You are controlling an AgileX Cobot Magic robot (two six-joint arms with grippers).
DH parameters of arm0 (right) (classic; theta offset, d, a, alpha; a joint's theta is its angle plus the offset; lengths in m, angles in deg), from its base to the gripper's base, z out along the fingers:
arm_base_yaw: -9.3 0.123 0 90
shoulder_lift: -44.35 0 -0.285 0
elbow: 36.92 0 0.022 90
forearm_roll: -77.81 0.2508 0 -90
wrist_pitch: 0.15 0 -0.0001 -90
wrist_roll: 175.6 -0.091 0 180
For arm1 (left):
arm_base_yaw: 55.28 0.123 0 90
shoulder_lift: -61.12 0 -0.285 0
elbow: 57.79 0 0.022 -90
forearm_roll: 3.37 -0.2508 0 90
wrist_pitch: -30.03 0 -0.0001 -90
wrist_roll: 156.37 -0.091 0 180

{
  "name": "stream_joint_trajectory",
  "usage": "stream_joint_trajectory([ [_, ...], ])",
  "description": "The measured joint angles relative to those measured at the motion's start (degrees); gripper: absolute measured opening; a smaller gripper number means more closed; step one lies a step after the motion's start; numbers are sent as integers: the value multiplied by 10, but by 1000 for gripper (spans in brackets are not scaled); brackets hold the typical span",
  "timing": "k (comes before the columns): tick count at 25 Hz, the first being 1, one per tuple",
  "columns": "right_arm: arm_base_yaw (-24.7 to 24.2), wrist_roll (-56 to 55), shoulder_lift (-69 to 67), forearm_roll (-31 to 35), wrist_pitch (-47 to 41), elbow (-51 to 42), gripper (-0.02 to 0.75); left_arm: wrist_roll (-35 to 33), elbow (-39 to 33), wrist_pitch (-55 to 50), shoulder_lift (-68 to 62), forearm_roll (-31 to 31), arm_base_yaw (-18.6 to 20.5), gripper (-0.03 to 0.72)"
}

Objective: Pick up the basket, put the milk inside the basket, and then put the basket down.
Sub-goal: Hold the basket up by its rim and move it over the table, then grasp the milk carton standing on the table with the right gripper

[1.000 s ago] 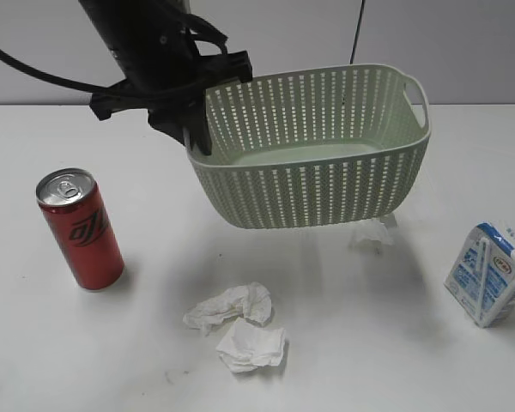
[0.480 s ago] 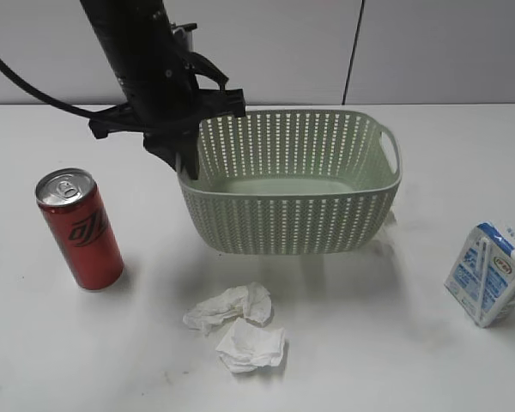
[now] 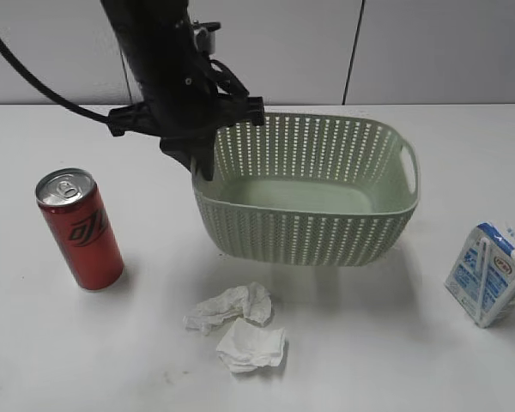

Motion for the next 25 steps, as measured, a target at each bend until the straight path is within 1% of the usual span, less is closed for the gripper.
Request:
stream_joint_trajectory([
  [4,0,11,-112,5,41,20,605,1,0,-2,0,-13,-13,8],
  [9,0,49,-225,4,104,34,582,10,0,-2,0,-36,-13,8],
  [16,0,58,-327,-31,180,34,582,14,0,-2,0,-40,-13,8],
  [23,0,70,-393,-7,192,34,577,15,0,2,0,-40,-13,8],
  [25,0,73,-403,-4,192,34,555,15,0,2,0,-40,-13,8],
])
